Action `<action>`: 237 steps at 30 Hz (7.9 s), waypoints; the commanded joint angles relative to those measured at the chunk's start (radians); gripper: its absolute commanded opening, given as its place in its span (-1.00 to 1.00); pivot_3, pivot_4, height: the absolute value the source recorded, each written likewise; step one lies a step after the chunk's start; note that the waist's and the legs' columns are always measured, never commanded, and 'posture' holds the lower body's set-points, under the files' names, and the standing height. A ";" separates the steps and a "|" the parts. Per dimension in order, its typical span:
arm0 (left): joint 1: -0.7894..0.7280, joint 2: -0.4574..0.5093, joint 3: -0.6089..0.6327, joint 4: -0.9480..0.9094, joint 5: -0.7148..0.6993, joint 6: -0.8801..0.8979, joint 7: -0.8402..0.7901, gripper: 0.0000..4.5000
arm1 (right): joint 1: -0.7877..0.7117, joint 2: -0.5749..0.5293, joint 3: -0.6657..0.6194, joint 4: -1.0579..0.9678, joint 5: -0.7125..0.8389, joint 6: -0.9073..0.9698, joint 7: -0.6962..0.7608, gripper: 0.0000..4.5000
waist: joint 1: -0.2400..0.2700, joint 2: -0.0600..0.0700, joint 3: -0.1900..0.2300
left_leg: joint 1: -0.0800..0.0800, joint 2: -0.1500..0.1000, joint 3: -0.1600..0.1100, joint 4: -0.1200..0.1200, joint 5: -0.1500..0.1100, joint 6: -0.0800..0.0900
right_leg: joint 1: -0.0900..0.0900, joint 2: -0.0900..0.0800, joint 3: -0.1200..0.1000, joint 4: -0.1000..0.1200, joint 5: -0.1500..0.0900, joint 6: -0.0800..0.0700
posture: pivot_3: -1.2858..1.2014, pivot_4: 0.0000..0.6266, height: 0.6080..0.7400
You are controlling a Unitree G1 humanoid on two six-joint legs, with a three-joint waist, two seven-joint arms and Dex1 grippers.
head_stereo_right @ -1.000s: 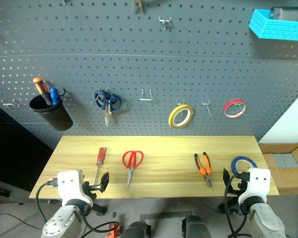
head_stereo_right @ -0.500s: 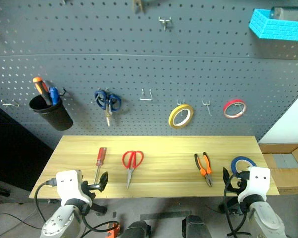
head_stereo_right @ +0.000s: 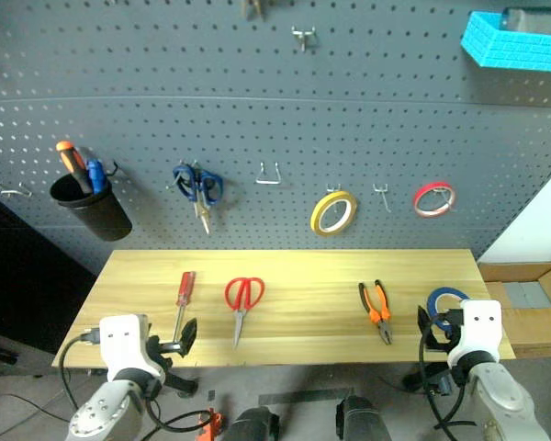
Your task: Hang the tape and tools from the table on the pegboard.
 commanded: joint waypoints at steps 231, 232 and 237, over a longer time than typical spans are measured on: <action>-0.074 0.081 -0.154 -0.427 -0.198 0.031 -0.093 1.00 | -1.037 0.468 0.401 0.218 0.013 0.023 0.185 0.21 | -0.055 -0.002 0.089 | -0.024 -0.009 0.015 0.015 -0.002 0.017 | -0.031 -0.003 0.029 0.014 0.014 0.023 | 0.10 -0.21 1.00; -0.111 0.087 -0.140 -0.400 -0.192 0.031 -0.086 1.00 | -1.083 0.484 0.386 0.263 0.003 -0.040 0.170 0.21 | -0.048 -0.002 0.089 | -0.024 -0.010 0.015 0.015 -0.002 0.017 | -0.031 -0.003 0.029 0.014 0.014 0.023 | 0.11 -0.20 1.00; -0.226 0.113 -0.115 -0.285 -0.169 0.003 -0.097 1.00 | -1.247 0.521 0.336 0.458 -0.031 -0.303 0.120 0.21 | -0.024 -0.002 0.088 | -0.024 -0.011 0.014 0.014 -0.002 0.016 | -0.031 -0.005 0.028 0.014 0.018 0.016 | 0.12 -0.21 1.00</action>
